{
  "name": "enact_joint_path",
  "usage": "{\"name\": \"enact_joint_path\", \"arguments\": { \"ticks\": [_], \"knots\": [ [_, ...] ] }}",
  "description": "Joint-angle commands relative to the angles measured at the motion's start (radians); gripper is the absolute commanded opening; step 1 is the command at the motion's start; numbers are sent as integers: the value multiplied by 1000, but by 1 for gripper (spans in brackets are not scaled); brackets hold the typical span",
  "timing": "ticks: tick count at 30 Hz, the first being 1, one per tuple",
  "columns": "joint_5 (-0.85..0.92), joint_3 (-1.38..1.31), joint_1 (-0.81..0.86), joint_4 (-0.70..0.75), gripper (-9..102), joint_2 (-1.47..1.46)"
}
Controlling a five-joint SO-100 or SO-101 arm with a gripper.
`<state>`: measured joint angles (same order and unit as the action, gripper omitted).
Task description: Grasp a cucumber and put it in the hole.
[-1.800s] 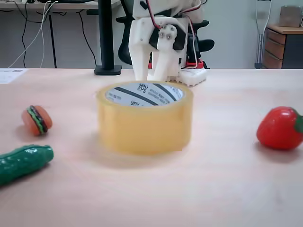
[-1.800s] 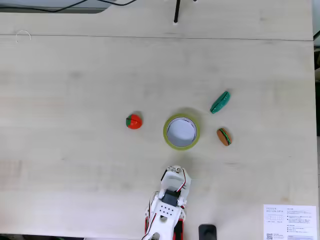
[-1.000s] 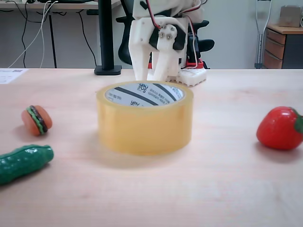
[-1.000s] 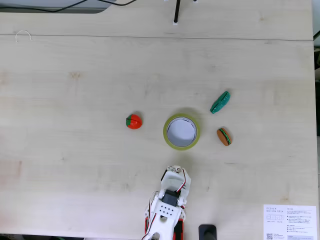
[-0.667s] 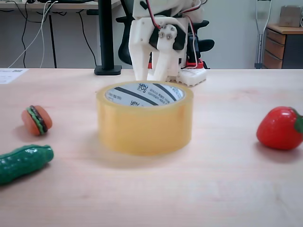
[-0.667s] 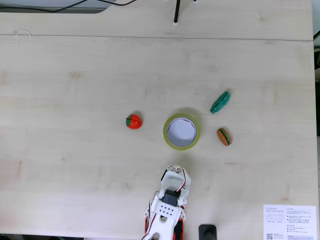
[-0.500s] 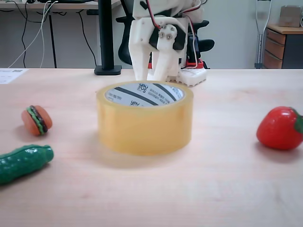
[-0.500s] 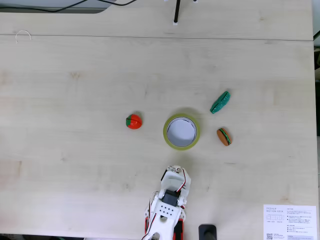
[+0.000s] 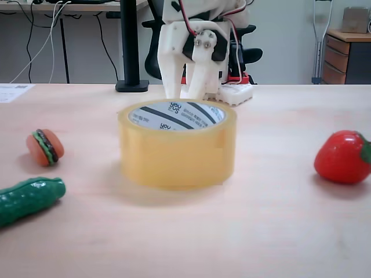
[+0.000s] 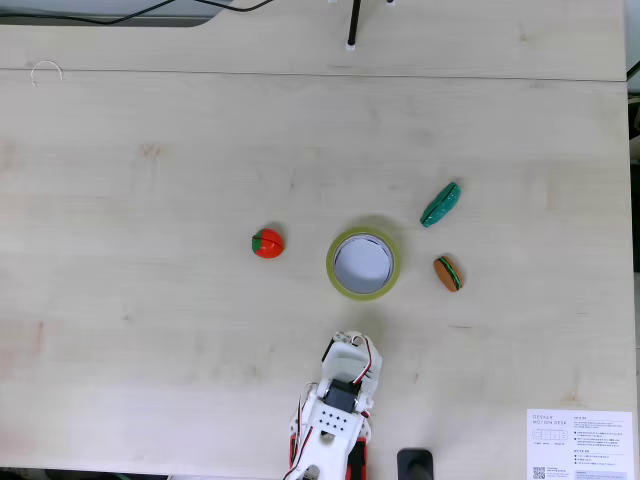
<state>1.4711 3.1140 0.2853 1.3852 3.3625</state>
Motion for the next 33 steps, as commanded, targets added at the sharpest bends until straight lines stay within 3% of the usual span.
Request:
{"name": "enact_joint_path", "arguments": {
  "ticks": [1,33],
  "knots": [
    [5,-8,0,3,0,5],
    [-2,-11,0,-46,2,6]
  ]
}}
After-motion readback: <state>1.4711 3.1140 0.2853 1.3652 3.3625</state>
